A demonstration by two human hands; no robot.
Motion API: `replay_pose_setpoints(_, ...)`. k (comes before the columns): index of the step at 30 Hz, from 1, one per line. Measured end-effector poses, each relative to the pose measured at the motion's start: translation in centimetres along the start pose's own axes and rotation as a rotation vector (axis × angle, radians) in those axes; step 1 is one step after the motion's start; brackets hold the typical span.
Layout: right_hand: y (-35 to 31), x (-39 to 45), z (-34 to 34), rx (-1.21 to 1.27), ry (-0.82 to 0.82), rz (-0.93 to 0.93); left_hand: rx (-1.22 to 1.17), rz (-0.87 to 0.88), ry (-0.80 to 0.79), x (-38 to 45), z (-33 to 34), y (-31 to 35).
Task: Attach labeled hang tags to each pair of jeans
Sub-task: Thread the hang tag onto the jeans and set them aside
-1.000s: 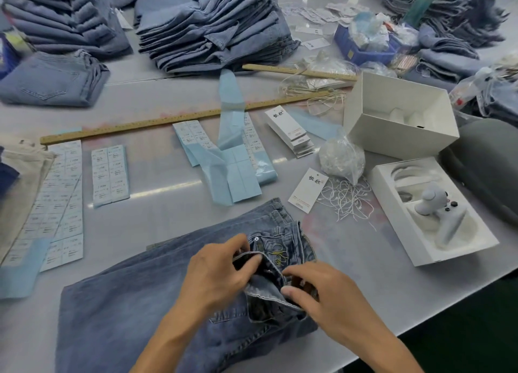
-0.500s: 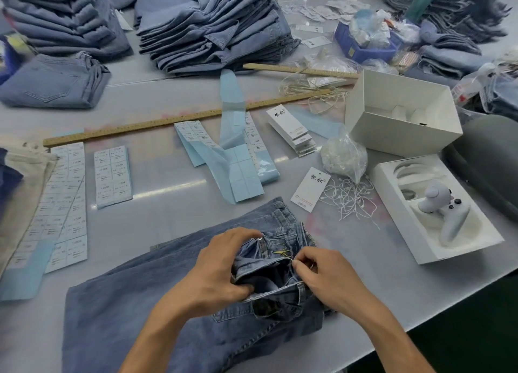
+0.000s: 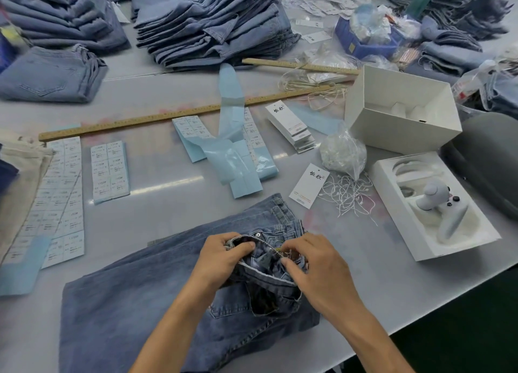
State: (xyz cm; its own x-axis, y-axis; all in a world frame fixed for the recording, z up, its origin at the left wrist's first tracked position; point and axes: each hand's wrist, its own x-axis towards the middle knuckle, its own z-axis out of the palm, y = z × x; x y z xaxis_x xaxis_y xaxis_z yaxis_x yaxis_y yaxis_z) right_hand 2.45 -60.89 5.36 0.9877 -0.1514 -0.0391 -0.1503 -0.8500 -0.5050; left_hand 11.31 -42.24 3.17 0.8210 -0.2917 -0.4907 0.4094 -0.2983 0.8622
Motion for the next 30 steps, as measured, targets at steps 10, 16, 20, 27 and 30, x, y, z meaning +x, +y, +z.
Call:
replay_pose_setpoints(10, -0.8, 2.3, 0.8, 0.292, -0.106, 0.028, -0.066, -0.097, -0.006, 1.1, -0.3, -0.5)
replay_pose_setpoints(16, -0.3, 3.2, 1.5, 0.52, -0.173, 0.222, -0.101, -0.168, 0.006, 1.7, -0.4, -1.1)
replay_pose_setpoints(20, -0.2, 3.8, 1.9, 0.515, -0.224, 0.212, -0.143, -0.157, 0.015, 1.8, -0.3, -1.3)
replay_pose_setpoints(27, -0.5, 5.9, 3.3, 0.378, -0.279, 0.149, -0.213, -0.123, 0.0, 1.3, -0.9, -2.4)
replay_pose_setpoints(30, -0.5, 6.3, 3.8, 0.336, -0.276, 0.129, -0.257, -0.134, -0.005, 1.3, -1.1, -3.0)
